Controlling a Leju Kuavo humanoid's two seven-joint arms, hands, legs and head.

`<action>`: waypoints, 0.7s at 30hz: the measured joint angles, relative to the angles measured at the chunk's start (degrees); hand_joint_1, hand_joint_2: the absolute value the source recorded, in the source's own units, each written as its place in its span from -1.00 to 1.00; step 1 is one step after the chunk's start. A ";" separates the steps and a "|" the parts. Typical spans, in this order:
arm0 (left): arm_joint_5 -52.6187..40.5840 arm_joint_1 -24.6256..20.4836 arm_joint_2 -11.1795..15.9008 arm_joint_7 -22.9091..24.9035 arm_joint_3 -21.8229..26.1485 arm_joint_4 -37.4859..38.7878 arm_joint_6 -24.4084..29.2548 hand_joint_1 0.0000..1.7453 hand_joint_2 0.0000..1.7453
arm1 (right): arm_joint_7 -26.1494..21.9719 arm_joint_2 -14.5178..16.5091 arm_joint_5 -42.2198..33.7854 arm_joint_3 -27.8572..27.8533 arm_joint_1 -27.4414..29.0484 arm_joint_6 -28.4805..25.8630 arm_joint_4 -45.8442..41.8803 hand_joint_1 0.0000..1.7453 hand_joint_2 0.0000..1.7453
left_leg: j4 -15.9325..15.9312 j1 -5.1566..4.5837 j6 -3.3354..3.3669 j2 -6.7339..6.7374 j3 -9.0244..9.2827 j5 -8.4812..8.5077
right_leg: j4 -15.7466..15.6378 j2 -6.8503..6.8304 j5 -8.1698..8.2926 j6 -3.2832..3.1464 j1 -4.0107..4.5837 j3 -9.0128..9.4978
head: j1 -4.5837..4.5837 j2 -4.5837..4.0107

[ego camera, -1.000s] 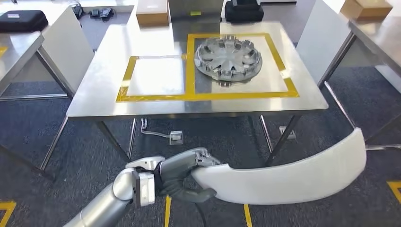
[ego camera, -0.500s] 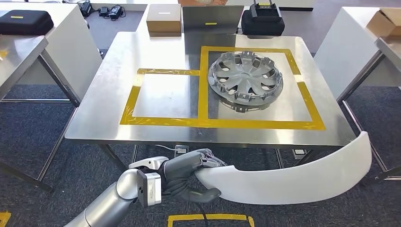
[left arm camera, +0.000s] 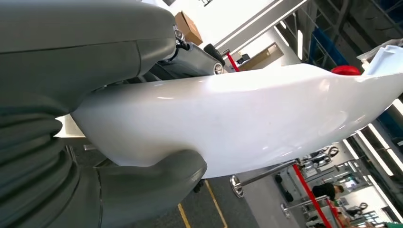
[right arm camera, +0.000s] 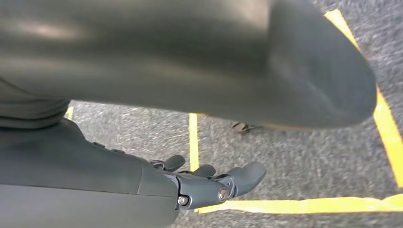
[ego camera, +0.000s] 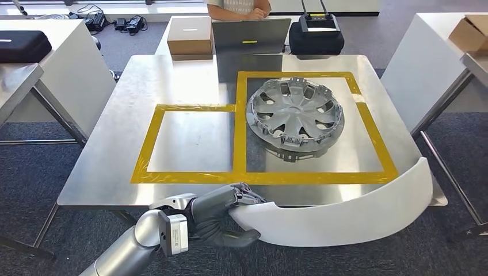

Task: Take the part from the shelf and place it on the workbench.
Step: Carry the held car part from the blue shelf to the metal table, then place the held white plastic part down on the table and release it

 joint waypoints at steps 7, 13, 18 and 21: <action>-1.06 0.25 -0.13 -0.91 0.81 -0.14 0.67 1.00 1.00 | -0.44 -0.01 0.58 0.00 -0.06 0.09 0.00 -1.00 -1.00 | -0.72 -0.07 1.25 -0.08 0.17 1.45 | -0.62 -0.01 -1.02 -0.13 0.25 0.75 | 0.12 0.00; -1.37 0.40 -0.14 -1.32 1.87 -0.65 1.56 1.00 1.00 | -0.74 -0.01 0.86 0.00 -0.19 0.09 0.00 -1.00 -1.00 | -0.75 -0.18 1.74 -0.09 0.42 1.08 | -1.30 -0.12 -1.22 0.86 0.18 1.28 | 0.20 0.00; -1.57 0.64 -0.16 -1.36 2.95 -1.25 2.46 1.00 1.00 | -0.72 -0.01 1.02 0.00 -0.23 0.09 0.00 -1.00 -1.00 | -0.77 -0.21 1.73 -0.09 0.67 1.02 | -1.36 -0.15 -1.28 1.29 0.17 1.46 | 0.20 0.00; -2.82 1.08 -0.16 -1.31 3.66 -1.78 4.28 1.00 1.00 | -0.75 -0.01 1.26 0.01 -0.22 0.08 0.00 -1.00 -1.00 | -0.87 -0.20 1.70 -0.07 0.84 1.03 | -1.36 -0.15 -1.28 1.29 0.18 1.55 | 0.20 0.00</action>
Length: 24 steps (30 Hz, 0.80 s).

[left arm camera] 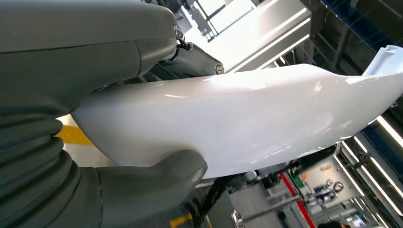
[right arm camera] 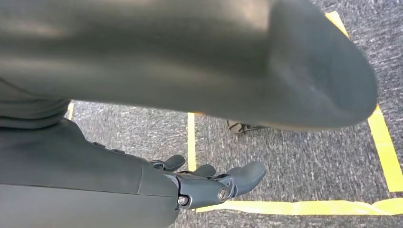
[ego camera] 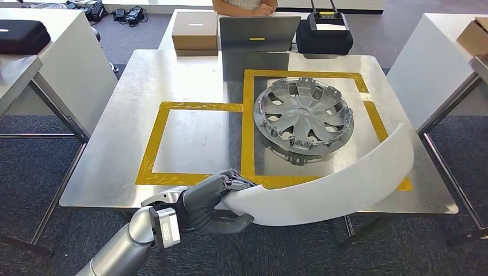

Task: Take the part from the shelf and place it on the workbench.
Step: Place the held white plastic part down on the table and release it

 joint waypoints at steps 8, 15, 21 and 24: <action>-9.85 1.34 0.55 0.60 2.41 -0.25 9.84 1.00 1.00 | -0.47 0.02 1.80 0.63 -0.06 0.00 0.00 -1.00 -1.00 | -0.29 0.01 -0.15 0.00 0.26 0.09 | 0.00 0.00 -0.03 -0.06 0.02 0.09 | 0.00 0.00; -25.15 -1.34 0.54 1.84 4.48 3.72 22.28 1.00 1.00 | -1.00 0.34 2.65 1.67 -0.36 0.01 0.00 -1.00 -1.00 | -0.34 0.03 -0.21 0.01 0.31 0.12 | 0.01 0.00 -0.05 -0.12 0.03 0.09 | 0.00 0.00; -34.62 -3.44 0.55 2.55 5.02 10.03 30.82 1.00 1.00 | -0.28 0.76 2.71 1.88 -0.38 0.00 0.00 -1.00 -1.00 | -0.35 0.03 -0.22 0.01 0.31 0.12 | 0.02 0.00 -0.06 -0.13 0.03 0.11 | 0.00 0.00; -38.81 -4.59 0.52 3.05 5.03 13.82 35.18 1.00 1.00 | 0.01 0.88 2.65 1.90 -0.38 0.00 0.00 -1.00 -1.00 | -0.35 0.03 -0.22 0.01 0.31 0.12 | 0.02 0.00 -0.06 -0.13 0.02 0.09 | 0.00 0.00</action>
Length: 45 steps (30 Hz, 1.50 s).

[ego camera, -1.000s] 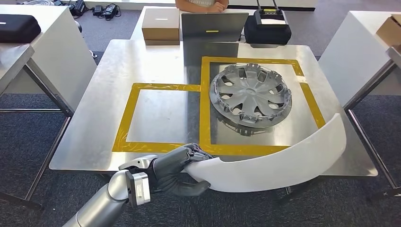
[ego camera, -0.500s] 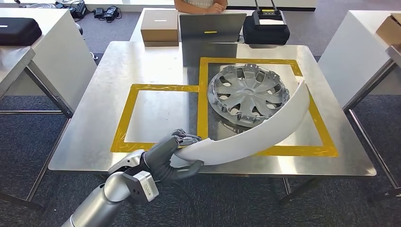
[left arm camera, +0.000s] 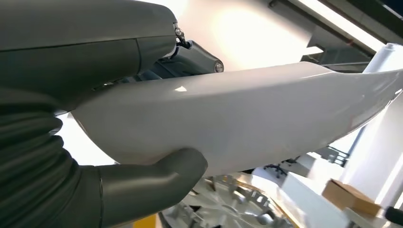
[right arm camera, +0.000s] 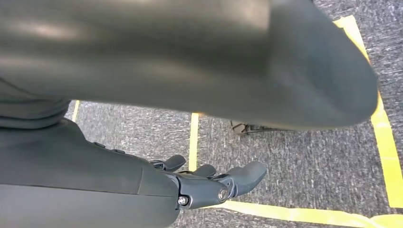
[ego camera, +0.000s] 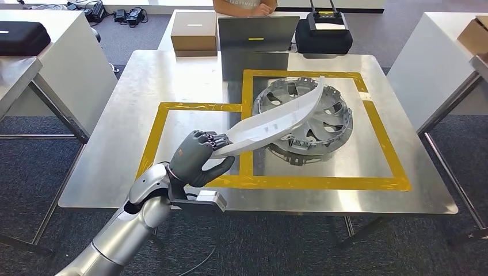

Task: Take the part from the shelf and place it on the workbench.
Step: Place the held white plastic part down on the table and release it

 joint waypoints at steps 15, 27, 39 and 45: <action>-17.54 -8.29 -3.78 4.05 -0.40 28.72 15.98 1.00 1.00 | 0.11 0.80 0.36 0.11 0.00 0.00 0.00 -1.00 -1.00 | 0.00 0.00 -0.03 0.01 0.03 0.02 | 0.00 0.00 0.02 -0.02 0.00 0.05 | 0.00 0.00; -22.38 -13.18 -5.79 8.91 -0.37 45.05 18.83 1.00 1.00 | 0.62 1.34 1.08 0.17 0.03 0.00 0.00 -1.00 -1.00 | -0.02 0.01 -0.06 0.00 0.03 0.04 | 0.02 0.00 0.02 -0.02 0.01 0.06 | 0.00 0.00; -27.00 -15.33 -3.83 14.93 2.17 52.46 21.83 1.00 1.00 | 0.63 1.35 1.49 0.68 0.04 0.00 0.00 -1.00 -1.00 | -0.05 0.01 -0.06 -0.01 0.03 0.04 | 0.03 0.00 0.02 -0.03 0.02 0.06 | 0.00 0.00; -27.06 -15.35 -3.64 14.99 2.58 53.46 21.85 1.00 1.00 | 0.63 1.35 1.79 0.72 0.04 0.00 0.00 -1.00 -1.00 | -0.05 0.01 -0.06 -0.01 0.03 0.04 | 0.03 0.00 0.02 -0.03 0.01 0.06 | 0.00 0.00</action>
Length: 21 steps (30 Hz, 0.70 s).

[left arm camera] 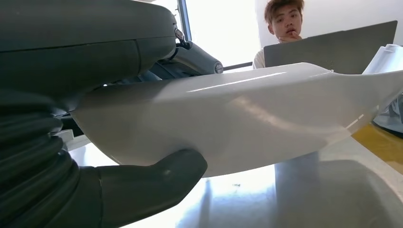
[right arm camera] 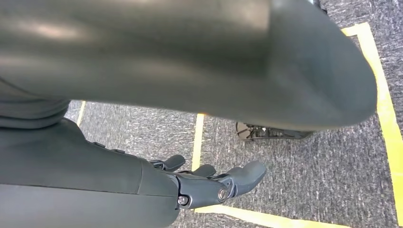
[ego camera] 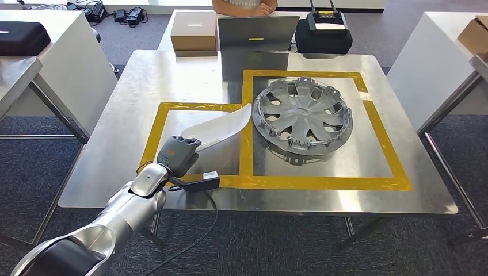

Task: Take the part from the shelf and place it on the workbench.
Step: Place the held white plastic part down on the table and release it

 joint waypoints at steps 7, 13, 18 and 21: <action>-1.08 -0.31 0.95 3.07 1.85 1.02 0.32 1.00 1.00 | -0.02 0.00 0.26 0.03 0.00 0.00 0.00 -1.00 -1.00 | -0.01 0.01 -0.01 0.02 0.01 0.01 | 0.00 0.00 0.01 -0.02 0.01 0.00 | 0.00 0.00; -2.07 -0.16 2.05 2.77 3.41 2.04 1.49 -1.00 1.00 | -0.25 0.00 0.40 0.22 -0.03 0.00 0.00 -1.00 -1.00 | -0.05 0.02 -0.07 -0.07 0.02 0.04 | 0.01 -0.01 0.00 -0.05 0.02 0.01 | 0.00 0.00; -2.70 0.19 2.10 2.52 4.18 2.51 2.72 -1.00 -0.50 | -0.87 0.00 0.46 0.40 -0.06 0.00 0.00 -1.00 -1.00 | -0.06 0.01 -0.07 -0.07 0.02 0.04 | 0.01 -0.01 0.00 -0.06 0.01 0.01 | 0.00 0.00; -2.43 0.20 2.10 2.58 5.10 2.79 2.54 -1.00 -1.00 | -0.85 0.00 0.45 0.42 -0.06 0.00 0.00 -1.00 -1.00 | -0.06 0.01 -0.07 -0.07 0.02 0.04 | 0.01 -0.01 0.00 -0.06 0.02 0.01 | 0.00 0.00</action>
